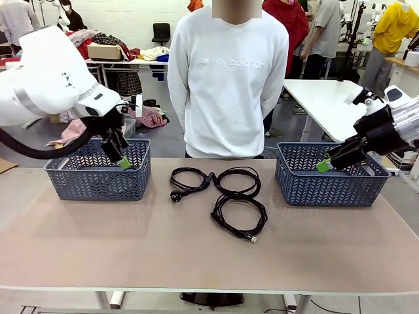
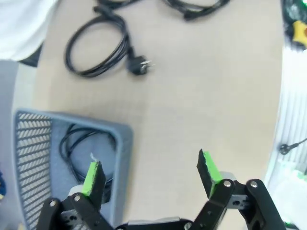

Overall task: Organize the cables according to human instructions.
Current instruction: Pick up a bundle of cables and place it in the basket indicated by the human.

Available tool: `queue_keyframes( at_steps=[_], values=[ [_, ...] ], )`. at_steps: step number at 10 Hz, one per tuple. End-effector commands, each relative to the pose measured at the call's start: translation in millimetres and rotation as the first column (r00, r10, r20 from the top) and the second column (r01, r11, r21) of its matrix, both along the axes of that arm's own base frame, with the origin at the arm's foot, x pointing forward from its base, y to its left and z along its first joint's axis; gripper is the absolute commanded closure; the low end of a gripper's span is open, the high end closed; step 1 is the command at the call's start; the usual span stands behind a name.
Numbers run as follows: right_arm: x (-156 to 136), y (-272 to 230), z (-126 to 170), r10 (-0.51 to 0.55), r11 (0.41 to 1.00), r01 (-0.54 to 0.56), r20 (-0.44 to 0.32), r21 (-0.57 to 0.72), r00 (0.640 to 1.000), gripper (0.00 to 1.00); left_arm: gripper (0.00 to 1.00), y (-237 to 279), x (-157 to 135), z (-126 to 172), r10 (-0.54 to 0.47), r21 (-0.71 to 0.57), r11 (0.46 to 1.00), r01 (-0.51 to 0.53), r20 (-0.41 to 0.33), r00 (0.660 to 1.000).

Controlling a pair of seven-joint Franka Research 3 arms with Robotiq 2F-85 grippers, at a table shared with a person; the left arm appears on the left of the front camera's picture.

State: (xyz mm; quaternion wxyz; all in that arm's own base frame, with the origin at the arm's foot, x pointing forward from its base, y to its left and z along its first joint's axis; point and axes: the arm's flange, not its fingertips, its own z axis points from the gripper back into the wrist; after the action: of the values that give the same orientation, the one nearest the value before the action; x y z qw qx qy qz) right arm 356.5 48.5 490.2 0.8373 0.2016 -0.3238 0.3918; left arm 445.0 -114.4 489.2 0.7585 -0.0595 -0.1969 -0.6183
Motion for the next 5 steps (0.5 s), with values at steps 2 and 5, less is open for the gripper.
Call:
queue_keyframes(
  at_steps=[2,5],
  values=[
    [2.7,-1.3,-0.9,0.020,1.000,-0.020,0.013,0.015,1.000,0.00,0.00,-0.3,-37.2,-10.3,-0.045,-0.070,0.997,0.042,-0.027,0.999],
    [2.7,-1.3,-0.9,0.020,1.000,-0.020,0.013,0.015,1.000,0.00,0.00,-1.9,-48.2,-21.5,-0.056,-0.058,0.997,0.052,-0.065,0.996]
  ],
)
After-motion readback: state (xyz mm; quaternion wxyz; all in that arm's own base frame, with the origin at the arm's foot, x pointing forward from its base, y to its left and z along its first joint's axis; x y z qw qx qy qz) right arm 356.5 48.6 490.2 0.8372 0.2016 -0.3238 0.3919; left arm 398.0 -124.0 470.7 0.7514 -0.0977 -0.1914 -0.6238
